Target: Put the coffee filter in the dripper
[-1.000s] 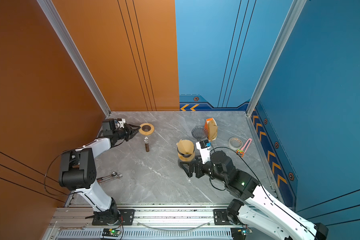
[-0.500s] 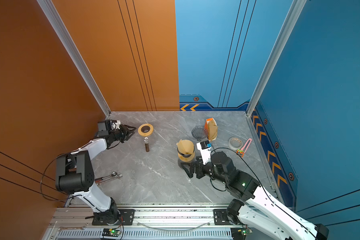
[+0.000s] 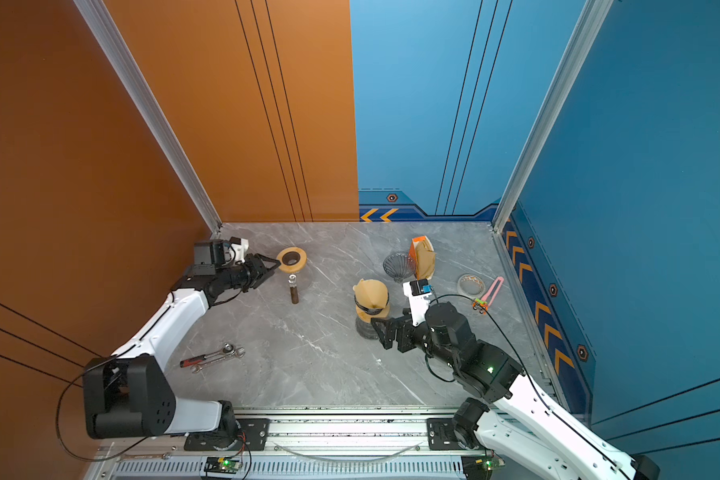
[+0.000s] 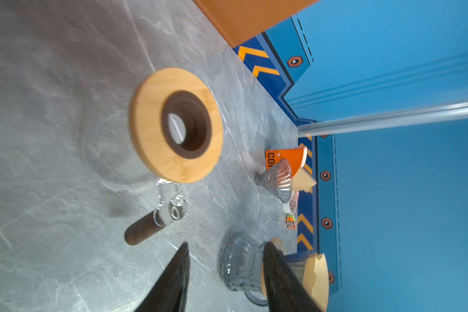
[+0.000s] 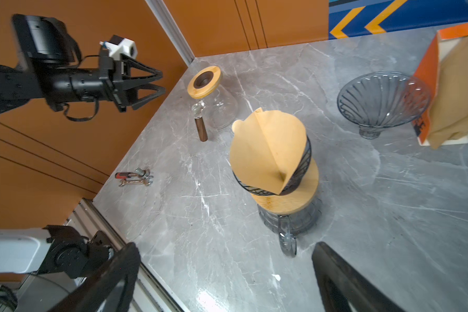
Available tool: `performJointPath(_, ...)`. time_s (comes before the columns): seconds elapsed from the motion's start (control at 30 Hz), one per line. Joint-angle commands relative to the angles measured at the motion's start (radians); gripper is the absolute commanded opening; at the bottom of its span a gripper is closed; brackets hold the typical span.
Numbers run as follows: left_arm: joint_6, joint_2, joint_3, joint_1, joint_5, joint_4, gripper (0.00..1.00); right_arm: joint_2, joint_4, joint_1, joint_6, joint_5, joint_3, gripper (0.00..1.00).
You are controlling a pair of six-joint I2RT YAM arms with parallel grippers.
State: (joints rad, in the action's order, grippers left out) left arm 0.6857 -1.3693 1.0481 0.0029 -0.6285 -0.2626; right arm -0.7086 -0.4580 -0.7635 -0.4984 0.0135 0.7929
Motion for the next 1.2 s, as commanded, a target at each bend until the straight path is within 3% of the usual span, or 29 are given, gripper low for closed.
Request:
performJointPath(0.0,-0.129,0.026,0.09,-0.079,0.042,-0.111,0.46,0.002,-0.037,0.044,0.007,-0.03,0.005,0.96)
performJointPath(0.23,-0.297,-0.038,0.28,-0.244,0.059,-0.194,0.47,-0.054,-0.079,0.242,0.009,0.091,0.059,0.85)
performJointPath(0.5,-0.433,-0.073,0.383,-0.338,0.035,-0.228,0.53,-0.176,-0.103,0.415,-0.038,0.163,0.126,0.71)
performJointPath(0.7,-0.517,-0.027,0.336,-0.402,0.059,-0.226,0.63,-0.284,-0.084,0.455,-0.132,0.158,0.165,0.67)
performJointPath(0.9,-0.454,0.015,0.235,-0.42,0.085,-0.129,0.99,-0.384,-0.033,0.483,-0.215,0.126,0.175,0.63)
performJointPath(1.17,-0.457,0.125,0.176,-0.455,0.198,-0.102,0.98,-0.506,0.034,0.538,-0.241,0.113,0.188,0.61)
